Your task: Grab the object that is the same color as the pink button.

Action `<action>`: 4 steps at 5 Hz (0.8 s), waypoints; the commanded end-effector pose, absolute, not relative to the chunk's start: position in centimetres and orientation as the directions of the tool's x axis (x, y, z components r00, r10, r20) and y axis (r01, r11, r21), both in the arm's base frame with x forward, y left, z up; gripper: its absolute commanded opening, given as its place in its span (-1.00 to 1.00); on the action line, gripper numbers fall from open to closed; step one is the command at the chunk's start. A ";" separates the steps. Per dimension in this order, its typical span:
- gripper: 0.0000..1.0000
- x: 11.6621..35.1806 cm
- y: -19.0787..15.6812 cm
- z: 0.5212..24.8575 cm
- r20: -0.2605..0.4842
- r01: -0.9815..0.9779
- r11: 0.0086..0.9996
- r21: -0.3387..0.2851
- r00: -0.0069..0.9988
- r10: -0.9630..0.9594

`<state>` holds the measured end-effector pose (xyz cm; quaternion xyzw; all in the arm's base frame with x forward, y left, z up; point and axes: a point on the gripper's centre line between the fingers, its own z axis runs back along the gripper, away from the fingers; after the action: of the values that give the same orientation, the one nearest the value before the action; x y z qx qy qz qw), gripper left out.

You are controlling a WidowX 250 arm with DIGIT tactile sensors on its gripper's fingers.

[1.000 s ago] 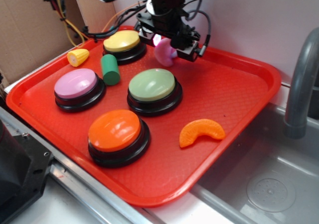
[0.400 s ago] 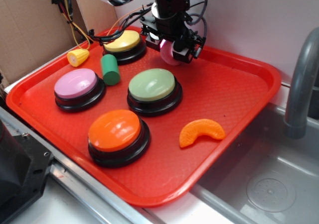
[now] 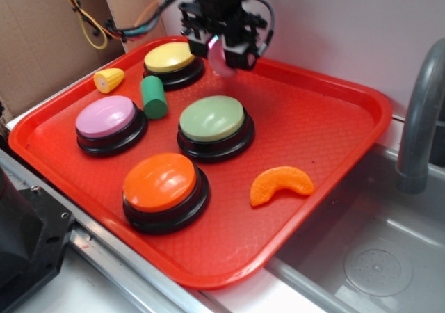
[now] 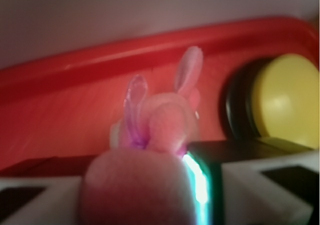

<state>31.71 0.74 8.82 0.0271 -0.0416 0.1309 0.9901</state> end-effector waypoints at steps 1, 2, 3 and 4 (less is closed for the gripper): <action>-1.00 26.4 1.4 18.0 0.004 -0.188 0.978 -0.095 0.982 0.189; -1.00 23.5 1.2 18.7 -0.035 -0.215 0.971 -0.109 0.977 0.212; -1.00 21.0 1.2 18.6 -0.031 -0.243 0.965 -0.095 0.970 0.241; -1.00 20.2 0.7 17.8 -0.018 -0.300 0.952 -0.062 0.954 0.300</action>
<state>19.46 0.23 16.52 -0.0288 0.0259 0.1613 0.9862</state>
